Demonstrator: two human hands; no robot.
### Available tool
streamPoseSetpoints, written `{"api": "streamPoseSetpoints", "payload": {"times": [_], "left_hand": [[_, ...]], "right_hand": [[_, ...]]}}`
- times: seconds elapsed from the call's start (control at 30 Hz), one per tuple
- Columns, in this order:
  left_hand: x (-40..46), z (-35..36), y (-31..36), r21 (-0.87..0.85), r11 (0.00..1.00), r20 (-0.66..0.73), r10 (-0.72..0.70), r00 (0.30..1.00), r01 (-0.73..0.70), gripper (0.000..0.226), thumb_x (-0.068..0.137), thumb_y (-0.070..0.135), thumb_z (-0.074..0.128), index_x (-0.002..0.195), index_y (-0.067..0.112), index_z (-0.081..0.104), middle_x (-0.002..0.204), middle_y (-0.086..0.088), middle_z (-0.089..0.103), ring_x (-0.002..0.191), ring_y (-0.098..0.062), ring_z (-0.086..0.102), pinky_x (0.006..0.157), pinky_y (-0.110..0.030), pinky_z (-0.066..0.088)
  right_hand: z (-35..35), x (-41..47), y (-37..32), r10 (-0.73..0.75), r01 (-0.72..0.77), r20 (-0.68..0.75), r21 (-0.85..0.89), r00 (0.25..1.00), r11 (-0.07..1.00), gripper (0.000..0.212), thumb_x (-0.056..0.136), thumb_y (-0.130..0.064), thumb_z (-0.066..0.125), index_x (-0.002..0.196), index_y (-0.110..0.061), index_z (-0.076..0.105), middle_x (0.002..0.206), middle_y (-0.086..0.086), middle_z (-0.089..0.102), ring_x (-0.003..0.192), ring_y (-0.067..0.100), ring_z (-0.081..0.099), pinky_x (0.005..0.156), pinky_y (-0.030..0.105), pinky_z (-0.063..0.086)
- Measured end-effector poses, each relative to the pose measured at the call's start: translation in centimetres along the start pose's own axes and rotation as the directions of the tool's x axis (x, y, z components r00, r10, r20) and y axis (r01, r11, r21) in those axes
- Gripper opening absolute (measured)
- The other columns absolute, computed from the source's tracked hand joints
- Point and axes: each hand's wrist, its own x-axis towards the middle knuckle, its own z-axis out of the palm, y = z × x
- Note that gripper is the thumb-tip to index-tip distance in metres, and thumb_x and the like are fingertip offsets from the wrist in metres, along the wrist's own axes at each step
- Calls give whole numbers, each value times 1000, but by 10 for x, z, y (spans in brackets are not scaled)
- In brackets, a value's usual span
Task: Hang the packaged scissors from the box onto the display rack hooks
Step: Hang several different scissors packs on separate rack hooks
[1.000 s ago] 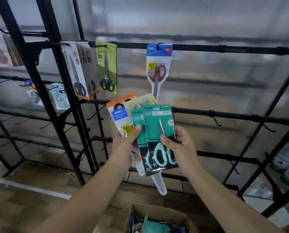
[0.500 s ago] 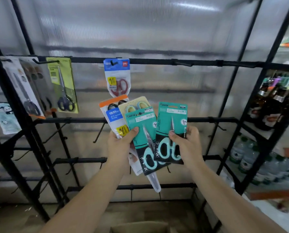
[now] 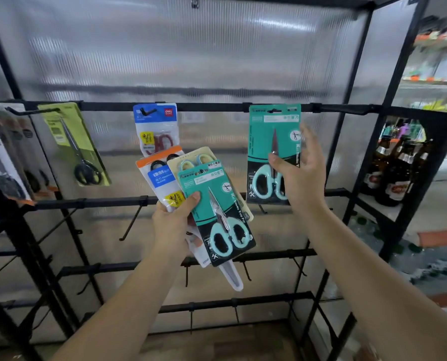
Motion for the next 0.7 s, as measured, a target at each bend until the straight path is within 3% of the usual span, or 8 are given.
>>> {"api": "streamPoseSetpoints", "payload": {"times": [0.1, 0.23, 0.4, 0.53, 0.7], "left_hand": [[5, 2, -2, -9, 1000, -31, -17, 999, 17, 24, 81, 16, 71, 99, 18, 56, 83, 4, 74, 73, -13, 72, 58, -31, 51], [9, 7, -4, -22, 999, -38, -28, 999, 27, 22, 81, 16, 71, 96, 18, 56, 72, 8, 73, 64, -9, 71, 56, -30, 48], [14, 12, -9, -27, 999, -41, -41, 998, 40, 24, 81, 18, 72, 98, 18, 55, 71, 10, 73, 65, -9, 71, 53, -28, 49], [17, 15, -12, -40, 998, -37, -45, 998, 43, 20, 81, 18, 72, 93, 21, 55, 71, 11, 73, 65, -7, 71, 57, -28, 48], [29, 15, -11, -33, 998, 2, -47, 999, 48, 20, 80, 16, 72, 93, 20, 57, 81, 5, 75, 74, -14, 73, 66, -37, 54]], "right_hand": [[2, 16, -2, 3, -2, 6, -67, 1000, 998, 67, 83, -8, 69, 141, -25, 41, 131, -6, 54, 99, 6, 62, 78, 19, 55], [2, 24, 3, 25, -23, 14, -110, 1000, 994, 68, 85, -12, 68, 144, -25, 36, 126, -10, 54, 97, 5, 58, 65, 4, 49], [-2, 22, 18, 46, -44, 21, -90, 999, 995, 69, 86, -14, 67, 145, -27, 34, 120, -11, 59, 93, 4, 63, 82, 25, 56], [0, 26, 21, 14, -9, 36, -123, 999, 992, 68, 87, -14, 66, 145, -25, 33, 117, -15, 54, 86, 0, 61, 71, 18, 54], [1, 26, 25, 18, -13, 40, -128, 999, 992, 67, 89, -12, 63, 146, -26, 30, 115, -4, 60, 80, 3, 62, 63, 13, 52]]}}
